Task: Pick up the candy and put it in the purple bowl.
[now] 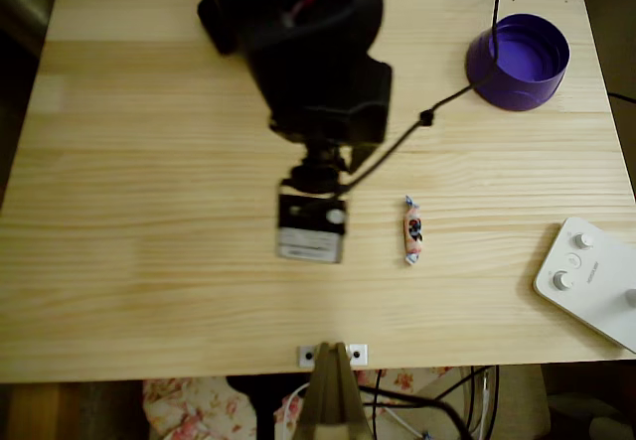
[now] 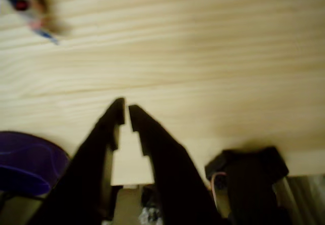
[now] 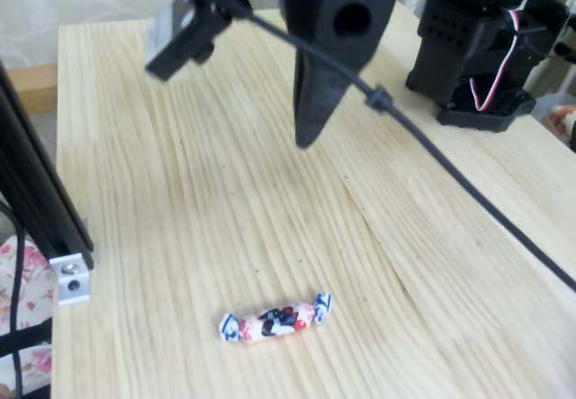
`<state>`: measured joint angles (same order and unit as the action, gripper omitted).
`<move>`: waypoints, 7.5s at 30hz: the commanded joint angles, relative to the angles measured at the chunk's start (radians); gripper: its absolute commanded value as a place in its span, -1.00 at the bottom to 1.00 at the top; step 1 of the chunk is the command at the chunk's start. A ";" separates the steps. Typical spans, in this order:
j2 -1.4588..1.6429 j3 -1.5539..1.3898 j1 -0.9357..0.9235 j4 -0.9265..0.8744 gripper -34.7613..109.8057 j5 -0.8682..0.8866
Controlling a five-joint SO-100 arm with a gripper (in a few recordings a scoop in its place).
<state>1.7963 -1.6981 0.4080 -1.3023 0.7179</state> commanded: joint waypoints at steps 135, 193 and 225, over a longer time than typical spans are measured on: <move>-1.026 1.740 0.219 -0.554 -0.42 0.086; -0.627 0.670 0.215 -0.043 -0.24 -0.041; -0.897 0.945 0.252 -0.057 -0.16 0.011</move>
<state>0.8575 -0.8176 0.6381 -1.3560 0.7118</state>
